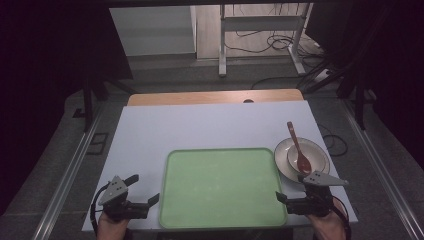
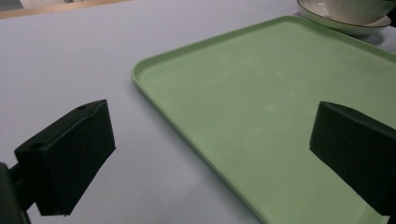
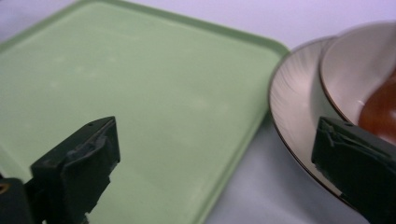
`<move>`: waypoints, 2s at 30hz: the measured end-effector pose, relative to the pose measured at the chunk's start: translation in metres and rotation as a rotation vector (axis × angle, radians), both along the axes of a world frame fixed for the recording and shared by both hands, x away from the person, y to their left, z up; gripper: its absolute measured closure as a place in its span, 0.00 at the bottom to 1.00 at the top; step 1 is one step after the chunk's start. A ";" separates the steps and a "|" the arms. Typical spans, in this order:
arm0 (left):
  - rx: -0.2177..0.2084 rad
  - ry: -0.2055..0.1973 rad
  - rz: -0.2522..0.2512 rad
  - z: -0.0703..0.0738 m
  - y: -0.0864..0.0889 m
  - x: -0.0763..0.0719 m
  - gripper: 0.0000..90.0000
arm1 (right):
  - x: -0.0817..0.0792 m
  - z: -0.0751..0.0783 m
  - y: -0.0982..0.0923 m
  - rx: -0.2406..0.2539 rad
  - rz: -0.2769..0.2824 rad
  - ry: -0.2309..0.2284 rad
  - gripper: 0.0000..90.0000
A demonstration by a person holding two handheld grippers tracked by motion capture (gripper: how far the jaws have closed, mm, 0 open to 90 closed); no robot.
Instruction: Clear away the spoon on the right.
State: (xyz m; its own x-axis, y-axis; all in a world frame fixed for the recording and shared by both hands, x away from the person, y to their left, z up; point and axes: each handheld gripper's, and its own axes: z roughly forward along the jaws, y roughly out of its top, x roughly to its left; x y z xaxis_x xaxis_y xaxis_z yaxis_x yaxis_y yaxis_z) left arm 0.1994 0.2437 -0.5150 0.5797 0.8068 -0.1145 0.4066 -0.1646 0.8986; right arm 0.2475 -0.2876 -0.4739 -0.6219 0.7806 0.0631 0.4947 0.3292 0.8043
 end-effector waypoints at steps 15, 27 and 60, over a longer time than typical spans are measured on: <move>-0.008 -0.007 -0.006 0.000 0.000 -0.001 0.00 | 0.000 -0.002 -0.001 -0.073 -0.013 -0.077 0.00; -0.005 -0.010 -0.004 0.000 0.000 0.000 0.00 | 0.000 0.000 -0.001 -0.070 -0.014 -0.085 0.00; -0.003 -0.010 0.007 -0.001 0.001 0.001 0.00 | 0.015 0.014 0.001 -0.070 -0.034 -0.124 0.00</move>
